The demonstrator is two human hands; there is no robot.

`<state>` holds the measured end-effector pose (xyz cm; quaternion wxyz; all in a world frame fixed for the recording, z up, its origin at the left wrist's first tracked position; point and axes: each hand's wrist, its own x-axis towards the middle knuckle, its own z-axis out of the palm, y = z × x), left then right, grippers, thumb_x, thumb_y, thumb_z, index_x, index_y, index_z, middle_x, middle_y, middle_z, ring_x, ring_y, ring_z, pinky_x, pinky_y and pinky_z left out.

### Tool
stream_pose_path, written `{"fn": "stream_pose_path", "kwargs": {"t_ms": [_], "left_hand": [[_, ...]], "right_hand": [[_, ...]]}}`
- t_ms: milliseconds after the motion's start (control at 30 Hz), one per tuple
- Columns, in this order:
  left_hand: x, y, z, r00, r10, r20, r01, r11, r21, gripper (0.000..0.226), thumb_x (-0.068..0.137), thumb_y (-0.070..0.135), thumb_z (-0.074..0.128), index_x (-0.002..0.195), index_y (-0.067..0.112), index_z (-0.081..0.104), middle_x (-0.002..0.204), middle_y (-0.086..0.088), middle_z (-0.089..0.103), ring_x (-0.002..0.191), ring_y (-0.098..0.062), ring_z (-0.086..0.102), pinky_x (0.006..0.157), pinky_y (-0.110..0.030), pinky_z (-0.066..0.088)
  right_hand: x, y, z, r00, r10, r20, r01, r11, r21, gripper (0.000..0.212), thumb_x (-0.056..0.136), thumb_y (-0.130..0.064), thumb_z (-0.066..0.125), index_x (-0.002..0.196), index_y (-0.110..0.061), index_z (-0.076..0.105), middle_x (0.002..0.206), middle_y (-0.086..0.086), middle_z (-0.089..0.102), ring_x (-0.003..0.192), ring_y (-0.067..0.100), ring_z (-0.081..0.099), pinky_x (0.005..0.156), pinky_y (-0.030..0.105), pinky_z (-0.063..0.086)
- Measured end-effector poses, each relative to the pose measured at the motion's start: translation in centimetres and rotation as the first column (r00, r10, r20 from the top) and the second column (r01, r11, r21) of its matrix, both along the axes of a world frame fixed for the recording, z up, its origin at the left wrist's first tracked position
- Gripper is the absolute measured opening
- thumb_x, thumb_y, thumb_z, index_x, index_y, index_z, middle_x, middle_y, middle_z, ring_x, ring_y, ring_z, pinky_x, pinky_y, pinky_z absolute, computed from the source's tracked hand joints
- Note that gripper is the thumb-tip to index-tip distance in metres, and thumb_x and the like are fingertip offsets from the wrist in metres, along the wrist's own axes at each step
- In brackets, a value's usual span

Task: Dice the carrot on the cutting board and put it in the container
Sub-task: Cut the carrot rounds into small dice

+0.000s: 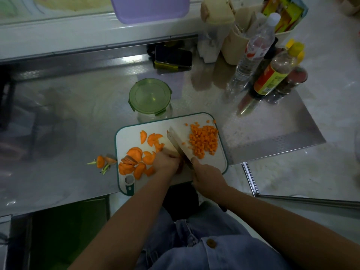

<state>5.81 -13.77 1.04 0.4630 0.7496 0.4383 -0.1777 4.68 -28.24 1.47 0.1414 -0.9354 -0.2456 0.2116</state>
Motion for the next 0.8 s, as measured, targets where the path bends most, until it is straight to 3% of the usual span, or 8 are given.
{"fn": "stream_pose_path", "kwargs": {"t_ms": [133, 233, 367, 467, 600, 700, 800], "left_hand": [[0.0, 0.1, -0.4, 1.0, 0.027, 0.002, -0.027, 0.999, -0.047, 0.02, 0.083, 0.02, 0.07, 0.09, 0.001, 0.067, 0.088, -0.015, 0.067, 0.082, -0.029, 0.064, 0.072, -0.035, 0.055], [-0.1, 0.1, -0.6, 0.998, 0.06, 0.007, -0.059, 0.996, -0.063, 0.021, 0.078, 0.017, 0.072, 0.085, -0.002, 0.068, 0.085, -0.016, 0.068, 0.08, -0.03, 0.067, 0.074, -0.04, 0.058], [-0.2, 0.3, -1.5, 0.997, 0.082, 0.012, -0.081, 0.994, -0.068, 0.014, 0.073, 0.012, 0.072, 0.074, -0.001, 0.068, 0.081, -0.022, 0.069, 0.076, -0.034, 0.068, 0.071, -0.048, 0.059], [-0.2, 0.4, -2.4, 0.994, 0.104, 0.033, -0.1, 0.99, -0.102, 0.016, 0.066, 0.013, 0.072, 0.071, -0.002, 0.069, 0.076, -0.022, 0.069, 0.072, -0.036, 0.069, 0.068, -0.051, 0.059], [-0.2, 1.0, -4.2, 0.999, 0.042, 0.033, -0.038, 0.993, -0.107, 0.015, 0.061, 0.015, 0.074, 0.065, 0.002, 0.07, 0.072, -0.022, 0.069, 0.069, -0.037, 0.069, 0.063, -0.053, 0.058], [-0.6, 0.6, -1.8, 0.989, -0.134, 0.067, 0.132, 0.991, 0.029, 0.019, 0.075, 0.023, 0.074, 0.065, 0.009, 0.069, 0.072, -0.013, 0.07, 0.069, -0.03, 0.068, 0.065, -0.043, 0.059], [-1.0, 0.7, -0.1, 0.946, -0.306, 0.106, 0.292, 0.947, 0.131, 0.031, 0.08, 0.032, 0.072, 0.054, 0.019, 0.062, 0.06, -0.003, 0.064, 0.063, -0.022, 0.064, 0.059, -0.032, 0.053]], "right_hand": [[-0.3, 0.2, 0.1, 1.0, 0.02, 0.001, -0.02, 1.0, 0.015, 0.049, 0.092, -0.016, 0.041, 0.14, -0.012, 0.029, 0.08, 0.013, 0.061, 0.068, 0.034, 0.059, 0.057, 0.035, 0.045], [0.4, -0.1, 0.3, 0.998, 0.028, -0.05, -0.028, 1.0, 0.006, 0.052, 0.092, -0.017, 0.043, 0.142, -0.014, 0.03, 0.093, 0.017, 0.062, 0.08, 0.035, 0.06, 0.064, 0.034, 0.045], [1.4, -0.1, 0.9, 0.993, 0.054, -0.1, -0.056, 0.998, -0.015, 0.043, 0.092, -0.019, 0.046, 0.134, -0.013, 0.038, 0.101, 0.016, 0.061, 0.088, 0.035, 0.06, 0.07, 0.037, 0.05], [1.7, -0.1, 1.5, 0.994, 0.046, -0.101, -0.046, 0.999, -0.001, 0.029, 0.093, -0.019, 0.046, 0.12, -0.011, 0.047, 0.096, 0.015, 0.06, 0.087, 0.034, 0.059, 0.067, 0.034, 0.044], [1.8, -0.8, 2.0, 0.998, -0.024, -0.057, 0.031, 0.991, 0.128, 0.025, 0.094, -0.02, 0.048, 0.116, -0.01, 0.052, 0.082, 0.014, 0.057, 0.073, 0.032, 0.055, 0.063, 0.037, 0.043], [2.4, -0.8, 2.2, 0.993, -0.1, -0.058, 0.11, 0.975, 0.195, 0.032, 0.094, -0.021, 0.048, 0.123, -0.006, 0.05, 0.081, 0.011, 0.053, 0.071, 0.027, 0.048, 0.062, 0.037, 0.04], [3.0, -0.8, 2.2, 0.982, -0.168, -0.082, 0.183, 0.958, 0.222, 0.025, 0.093, -0.021, 0.05, 0.113, -0.005, 0.053, 0.079, 0.009, 0.053, 0.073, 0.031, 0.052, 0.063, 0.037, 0.042]]}}
